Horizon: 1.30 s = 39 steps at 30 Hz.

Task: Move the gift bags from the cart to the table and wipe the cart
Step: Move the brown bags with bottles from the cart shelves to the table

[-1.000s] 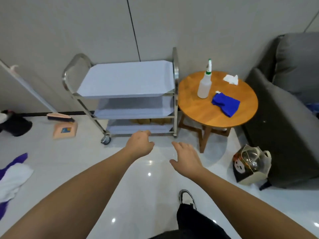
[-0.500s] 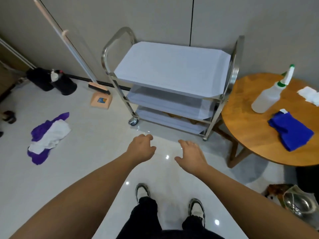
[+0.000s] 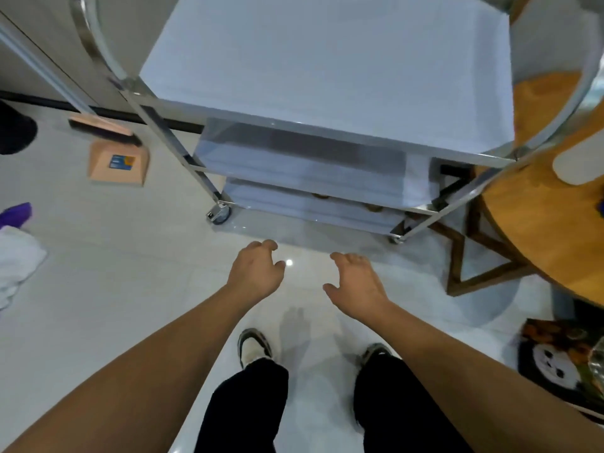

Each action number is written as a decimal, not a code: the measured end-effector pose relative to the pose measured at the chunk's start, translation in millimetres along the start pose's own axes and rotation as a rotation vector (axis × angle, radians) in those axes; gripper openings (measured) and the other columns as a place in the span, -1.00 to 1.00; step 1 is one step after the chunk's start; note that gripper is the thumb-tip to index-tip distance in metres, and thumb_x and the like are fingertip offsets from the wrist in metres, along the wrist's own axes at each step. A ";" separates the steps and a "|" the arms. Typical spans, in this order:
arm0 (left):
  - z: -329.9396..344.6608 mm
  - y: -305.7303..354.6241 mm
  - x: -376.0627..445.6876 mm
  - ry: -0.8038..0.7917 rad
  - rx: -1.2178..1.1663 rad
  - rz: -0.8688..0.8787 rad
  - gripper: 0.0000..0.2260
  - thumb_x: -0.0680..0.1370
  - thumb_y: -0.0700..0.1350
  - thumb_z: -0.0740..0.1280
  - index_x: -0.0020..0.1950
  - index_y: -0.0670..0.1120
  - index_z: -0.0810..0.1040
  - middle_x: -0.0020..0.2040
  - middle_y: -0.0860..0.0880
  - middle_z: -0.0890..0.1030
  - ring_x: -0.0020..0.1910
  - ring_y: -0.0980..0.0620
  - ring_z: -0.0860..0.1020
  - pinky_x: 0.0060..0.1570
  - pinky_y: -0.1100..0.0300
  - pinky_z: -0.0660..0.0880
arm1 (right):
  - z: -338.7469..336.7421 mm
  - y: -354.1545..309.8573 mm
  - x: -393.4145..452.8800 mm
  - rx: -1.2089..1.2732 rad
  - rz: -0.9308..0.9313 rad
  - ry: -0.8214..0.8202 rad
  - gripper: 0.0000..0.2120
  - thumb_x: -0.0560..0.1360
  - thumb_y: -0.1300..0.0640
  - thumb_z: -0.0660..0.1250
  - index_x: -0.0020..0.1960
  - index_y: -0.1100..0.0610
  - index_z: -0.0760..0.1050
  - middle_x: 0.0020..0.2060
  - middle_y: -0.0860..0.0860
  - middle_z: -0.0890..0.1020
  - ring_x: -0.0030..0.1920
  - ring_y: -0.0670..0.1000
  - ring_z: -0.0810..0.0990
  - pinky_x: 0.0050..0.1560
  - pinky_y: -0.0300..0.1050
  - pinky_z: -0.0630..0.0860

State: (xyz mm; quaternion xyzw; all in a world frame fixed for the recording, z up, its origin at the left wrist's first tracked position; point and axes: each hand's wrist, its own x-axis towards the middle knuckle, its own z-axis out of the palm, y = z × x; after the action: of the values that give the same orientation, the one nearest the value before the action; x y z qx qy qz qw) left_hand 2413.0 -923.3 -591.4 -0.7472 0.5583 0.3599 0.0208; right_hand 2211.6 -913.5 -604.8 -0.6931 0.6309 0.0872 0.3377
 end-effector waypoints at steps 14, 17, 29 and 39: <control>228.9 -69.8 321.9 0.267 -0.205 0.115 -0.66 0.62 -0.06 0.33 0.40 -0.01 0.51 0.33 -0.05 0.54 0.26 -0.08 0.52 0.21 0.18 0.40 | 158.5 100.0 382.3 -0.199 -0.260 0.425 -0.48 0.62 0.08 0.26 0.54 0.16 0.27 0.47 0.14 0.36 0.45 0.17 0.32 0.41 -0.01 0.30; 237.2 -68.8 368.2 0.381 -0.241 0.132 -0.68 0.62 -0.08 0.33 0.37 -0.03 0.53 0.29 -0.07 0.58 0.23 -0.11 0.54 0.23 0.13 0.46 | 164.0 104.4 426.0 -0.275 -0.273 0.505 -0.53 0.64 0.04 0.24 0.50 0.14 0.28 0.35 0.14 0.46 0.30 0.17 0.45 0.30 0.03 0.40; 192.5 -31.8 396.4 0.360 -1.268 -0.016 -0.56 0.57 0.22 0.35 0.38 0.06 0.46 0.25 -0.05 0.55 0.17 -0.17 0.55 0.06 -0.08 0.63 | 188.8 111.4 376.9 -0.303 -0.864 1.038 -0.79 0.20 0.40 0.47 -0.31 0.21 0.47 -0.54 0.11 0.44 -0.51 0.15 0.41 -0.21 -0.03 0.52; 192.7 -19.5 394.6 0.363 -1.363 -0.057 -0.75 0.64 -0.30 0.25 0.30 -0.13 0.54 0.16 -0.23 0.60 0.00 -0.23 0.64 -0.52 0.13 0.58 | 168.6 148.1 364.4 -0.097 -0.783 1.287 -0.78 0.32 0.35 0.43 -0.32 0.16 0.41 -0.38 0.09 0.47 -0.37 0.12 0.43 -0.46 -0.11 0.31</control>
State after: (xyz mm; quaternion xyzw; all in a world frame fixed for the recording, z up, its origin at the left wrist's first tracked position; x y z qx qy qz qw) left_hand 2376.7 -1155.9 -962.7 -0.6565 0.1833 0.4983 -0.5358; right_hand 2193.7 -1109.7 -984.7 -0.7947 0.4068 -0.4335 -0.1222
